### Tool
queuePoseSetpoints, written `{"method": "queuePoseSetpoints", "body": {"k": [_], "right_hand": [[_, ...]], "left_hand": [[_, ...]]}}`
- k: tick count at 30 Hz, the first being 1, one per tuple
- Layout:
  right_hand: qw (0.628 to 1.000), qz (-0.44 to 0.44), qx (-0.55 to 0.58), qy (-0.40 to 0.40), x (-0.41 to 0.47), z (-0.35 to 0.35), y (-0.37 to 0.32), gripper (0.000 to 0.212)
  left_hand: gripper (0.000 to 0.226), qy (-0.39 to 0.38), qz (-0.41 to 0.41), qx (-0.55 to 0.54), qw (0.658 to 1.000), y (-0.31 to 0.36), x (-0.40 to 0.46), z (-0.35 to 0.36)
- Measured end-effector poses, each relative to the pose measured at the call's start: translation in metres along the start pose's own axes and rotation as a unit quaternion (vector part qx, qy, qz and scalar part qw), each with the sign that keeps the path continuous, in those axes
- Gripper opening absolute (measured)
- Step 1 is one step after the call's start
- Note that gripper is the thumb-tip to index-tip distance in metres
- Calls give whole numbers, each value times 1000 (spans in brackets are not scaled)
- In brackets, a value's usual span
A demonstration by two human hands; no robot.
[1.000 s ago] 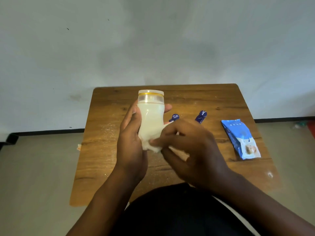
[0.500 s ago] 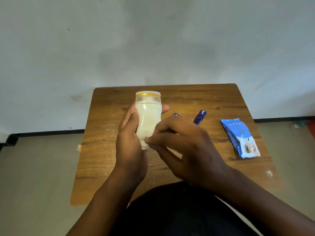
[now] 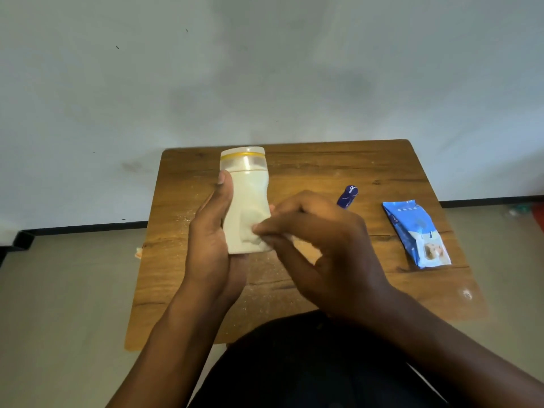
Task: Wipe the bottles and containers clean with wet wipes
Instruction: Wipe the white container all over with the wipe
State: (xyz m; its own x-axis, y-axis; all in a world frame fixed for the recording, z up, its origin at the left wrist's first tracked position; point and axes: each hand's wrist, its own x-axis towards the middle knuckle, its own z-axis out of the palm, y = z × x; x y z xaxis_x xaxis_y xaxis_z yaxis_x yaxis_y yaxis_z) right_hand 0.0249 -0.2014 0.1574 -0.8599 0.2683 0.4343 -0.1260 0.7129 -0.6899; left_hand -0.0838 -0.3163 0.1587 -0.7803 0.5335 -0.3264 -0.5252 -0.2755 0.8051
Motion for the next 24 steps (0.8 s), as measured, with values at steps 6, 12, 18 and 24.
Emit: {"method": "queuePoseSetpoints", "body": {"k": [6, 12, 18, 24], "right_hand": [[995, 46, 30, 82, 31, -16, 4, 17], [998, -20, 58, -2, -1, -10, -17, 15], [997, -3, -11, 82, 28, -28, -11, 15], [997, 13, 36, 68, 23, -18, -18, 14]], "left_hand": [[51, -29, -56, -34, 997, -8, -6, 6], [58, -43, -56, -70, 995, -4, 0, -3], [48, -75, -94, -30, 992, -11, -11, 6], [54, -68, -86, -53, 993, -13, -7, 1]]}}
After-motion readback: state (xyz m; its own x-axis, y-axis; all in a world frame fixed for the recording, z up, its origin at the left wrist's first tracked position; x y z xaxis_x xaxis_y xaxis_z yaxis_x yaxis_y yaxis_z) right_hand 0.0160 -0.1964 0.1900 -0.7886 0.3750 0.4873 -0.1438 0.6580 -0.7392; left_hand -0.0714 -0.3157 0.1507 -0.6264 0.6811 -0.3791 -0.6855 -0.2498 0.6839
